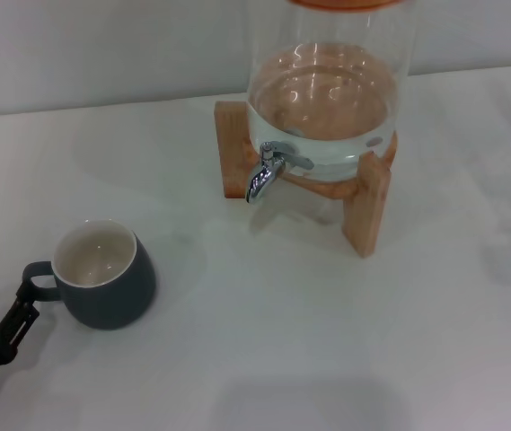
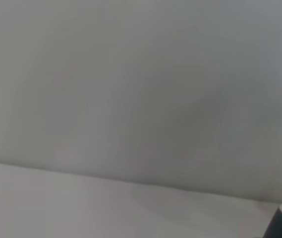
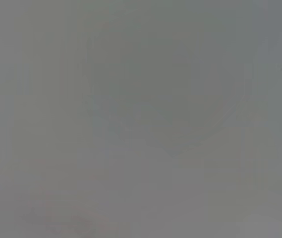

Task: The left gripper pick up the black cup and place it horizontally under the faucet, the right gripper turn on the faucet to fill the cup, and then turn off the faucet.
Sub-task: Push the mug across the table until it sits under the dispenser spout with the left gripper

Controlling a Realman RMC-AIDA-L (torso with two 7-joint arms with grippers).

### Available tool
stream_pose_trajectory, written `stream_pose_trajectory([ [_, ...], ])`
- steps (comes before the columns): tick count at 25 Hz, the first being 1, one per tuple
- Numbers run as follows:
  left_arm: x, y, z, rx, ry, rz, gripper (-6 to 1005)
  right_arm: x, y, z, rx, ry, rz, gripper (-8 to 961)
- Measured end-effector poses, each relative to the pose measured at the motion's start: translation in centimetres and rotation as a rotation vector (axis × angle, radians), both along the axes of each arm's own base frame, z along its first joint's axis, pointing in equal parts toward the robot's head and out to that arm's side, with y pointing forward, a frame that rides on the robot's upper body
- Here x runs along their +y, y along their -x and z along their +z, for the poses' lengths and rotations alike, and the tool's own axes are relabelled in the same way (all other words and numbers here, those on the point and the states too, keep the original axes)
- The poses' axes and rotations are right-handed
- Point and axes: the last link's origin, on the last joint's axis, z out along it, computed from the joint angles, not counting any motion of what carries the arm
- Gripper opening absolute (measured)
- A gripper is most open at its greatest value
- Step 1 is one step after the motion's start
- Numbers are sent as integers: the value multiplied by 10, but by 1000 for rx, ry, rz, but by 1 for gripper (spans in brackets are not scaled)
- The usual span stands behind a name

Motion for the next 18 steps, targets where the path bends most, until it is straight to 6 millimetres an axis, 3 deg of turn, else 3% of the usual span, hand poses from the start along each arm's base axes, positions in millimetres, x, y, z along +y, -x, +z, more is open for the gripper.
stream_pose_trajectory([
  [18,0,2,2,88,26,-50,740,-9,-1,1,1,-7,15,809],
])
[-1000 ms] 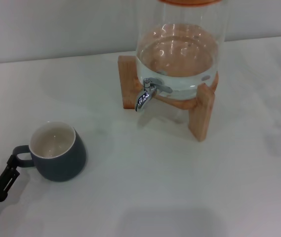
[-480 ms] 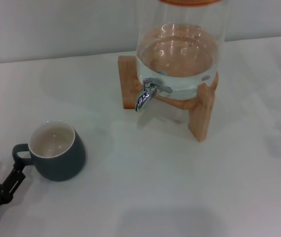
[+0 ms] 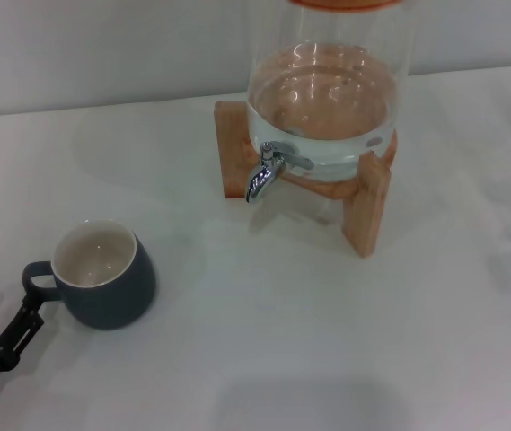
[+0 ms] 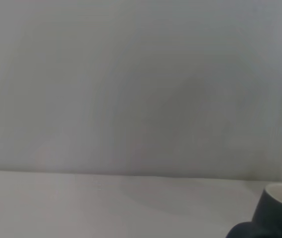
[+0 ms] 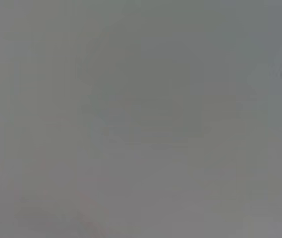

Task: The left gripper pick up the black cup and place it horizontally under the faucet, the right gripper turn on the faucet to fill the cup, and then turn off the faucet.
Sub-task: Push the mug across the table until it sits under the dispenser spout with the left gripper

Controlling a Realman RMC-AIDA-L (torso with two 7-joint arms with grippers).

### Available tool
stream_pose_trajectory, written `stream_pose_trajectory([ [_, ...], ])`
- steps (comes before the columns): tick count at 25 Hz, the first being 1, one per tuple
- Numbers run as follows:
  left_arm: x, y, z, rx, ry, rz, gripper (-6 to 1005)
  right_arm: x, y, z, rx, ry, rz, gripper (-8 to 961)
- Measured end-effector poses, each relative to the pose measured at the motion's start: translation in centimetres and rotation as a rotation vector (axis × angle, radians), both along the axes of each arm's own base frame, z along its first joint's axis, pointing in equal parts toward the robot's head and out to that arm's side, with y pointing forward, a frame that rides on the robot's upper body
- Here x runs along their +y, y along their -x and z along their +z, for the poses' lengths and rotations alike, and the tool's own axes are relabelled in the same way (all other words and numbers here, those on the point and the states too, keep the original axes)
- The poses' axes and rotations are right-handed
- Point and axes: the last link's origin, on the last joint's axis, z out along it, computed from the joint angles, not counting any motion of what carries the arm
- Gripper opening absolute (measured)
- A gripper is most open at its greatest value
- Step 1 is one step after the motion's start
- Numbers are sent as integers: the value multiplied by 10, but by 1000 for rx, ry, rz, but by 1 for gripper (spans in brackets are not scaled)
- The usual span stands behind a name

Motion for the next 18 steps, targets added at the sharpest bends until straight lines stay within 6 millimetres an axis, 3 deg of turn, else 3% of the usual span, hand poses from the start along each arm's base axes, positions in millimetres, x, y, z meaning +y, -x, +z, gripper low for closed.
stream_pose_trajectory([
  [18,2,2,3,-2,-15,12,737,-4,-1,-2,8,0,2,809],
])
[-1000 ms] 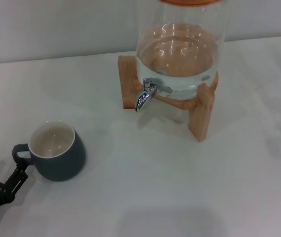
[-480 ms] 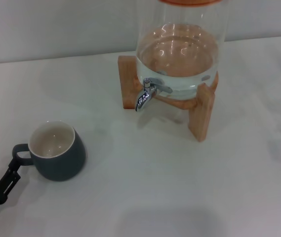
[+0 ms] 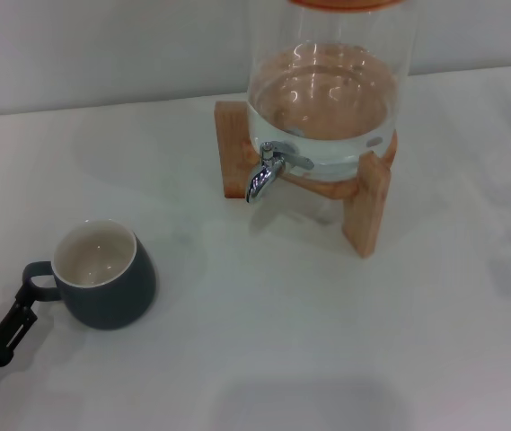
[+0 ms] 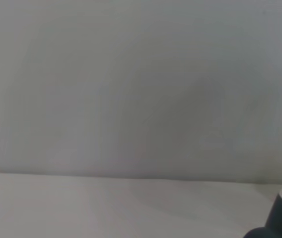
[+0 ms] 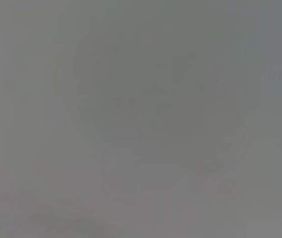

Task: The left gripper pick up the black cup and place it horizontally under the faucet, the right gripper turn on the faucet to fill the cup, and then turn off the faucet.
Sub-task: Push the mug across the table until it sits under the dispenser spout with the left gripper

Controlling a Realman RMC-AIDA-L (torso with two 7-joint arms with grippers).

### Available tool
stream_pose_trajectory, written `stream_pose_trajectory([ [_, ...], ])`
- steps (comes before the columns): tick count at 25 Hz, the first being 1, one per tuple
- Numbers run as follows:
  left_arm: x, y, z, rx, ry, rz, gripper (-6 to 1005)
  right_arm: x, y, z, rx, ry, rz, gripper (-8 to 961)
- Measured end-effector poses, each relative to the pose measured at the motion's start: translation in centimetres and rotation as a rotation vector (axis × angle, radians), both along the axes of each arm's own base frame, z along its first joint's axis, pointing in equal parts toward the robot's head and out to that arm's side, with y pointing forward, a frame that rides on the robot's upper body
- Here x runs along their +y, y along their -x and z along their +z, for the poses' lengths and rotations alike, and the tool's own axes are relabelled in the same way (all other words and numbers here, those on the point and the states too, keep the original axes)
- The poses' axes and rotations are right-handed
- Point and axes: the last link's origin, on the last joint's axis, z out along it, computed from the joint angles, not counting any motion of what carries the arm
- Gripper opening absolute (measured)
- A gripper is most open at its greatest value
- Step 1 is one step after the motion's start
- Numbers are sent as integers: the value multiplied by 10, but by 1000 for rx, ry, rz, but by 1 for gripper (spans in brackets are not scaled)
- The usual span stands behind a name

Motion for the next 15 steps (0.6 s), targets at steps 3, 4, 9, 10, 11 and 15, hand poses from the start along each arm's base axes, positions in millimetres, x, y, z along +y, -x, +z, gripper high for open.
stream_pose_trajectory([
  [3,1,1,1,-2,-10,5,736,-2,-2,0,0,0,-5,809],
  [4,1,1,2,-3,-15,8,736,-3,-2,0,0,0,-6,809],
  [9,4,1,5,3,-24,4,735,-3,-2,0,0,0,-6,809],
  [10,4,1,5,3,-24,4,735,-3,-2,0,0,0,-5,809],
  [11,4,1,5,4,-24,3,735,-3,-1,0,1,0,-3,809],
  [15,6,0,5,7,-20,2,734,-4,-1,-1,5,0,3,809],
])
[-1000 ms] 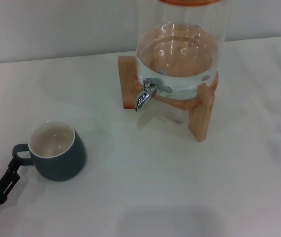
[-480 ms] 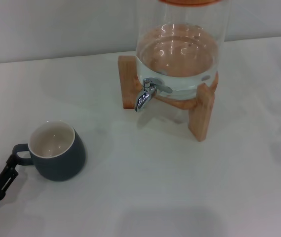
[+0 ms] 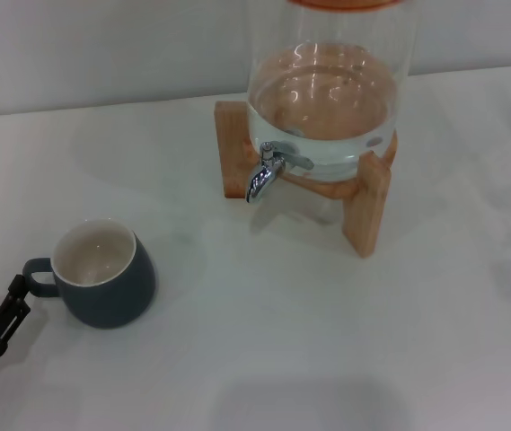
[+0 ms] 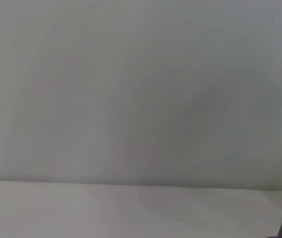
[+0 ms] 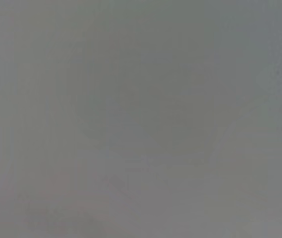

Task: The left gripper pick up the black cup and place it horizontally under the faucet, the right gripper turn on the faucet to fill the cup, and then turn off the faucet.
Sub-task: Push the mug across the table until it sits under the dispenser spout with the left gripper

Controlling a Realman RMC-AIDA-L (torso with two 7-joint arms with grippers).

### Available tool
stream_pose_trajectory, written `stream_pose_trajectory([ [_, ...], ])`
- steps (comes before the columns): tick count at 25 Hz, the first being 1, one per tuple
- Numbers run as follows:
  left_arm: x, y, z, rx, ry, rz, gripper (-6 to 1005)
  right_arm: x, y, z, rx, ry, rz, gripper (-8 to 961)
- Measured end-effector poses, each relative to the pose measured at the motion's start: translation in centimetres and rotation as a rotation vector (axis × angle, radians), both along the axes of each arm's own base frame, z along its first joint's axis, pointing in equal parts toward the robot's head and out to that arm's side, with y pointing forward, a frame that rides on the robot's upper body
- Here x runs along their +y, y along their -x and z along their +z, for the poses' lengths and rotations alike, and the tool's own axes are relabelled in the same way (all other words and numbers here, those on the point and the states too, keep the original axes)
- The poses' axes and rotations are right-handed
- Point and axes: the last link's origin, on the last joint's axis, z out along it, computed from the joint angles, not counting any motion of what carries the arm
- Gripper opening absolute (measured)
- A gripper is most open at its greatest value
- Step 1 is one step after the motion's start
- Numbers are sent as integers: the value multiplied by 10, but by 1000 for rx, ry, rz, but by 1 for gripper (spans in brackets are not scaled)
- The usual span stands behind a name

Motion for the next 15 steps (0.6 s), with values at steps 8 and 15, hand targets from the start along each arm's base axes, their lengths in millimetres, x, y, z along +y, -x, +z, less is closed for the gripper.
stream_pose_trajectory([
  [8,1,0,-4,11,22,3,733,-1,1,0,2,-1,8,809],
  [15,4,-4,-7,11,38,-11,731,-1,1,0,2,-1,8,809],
])
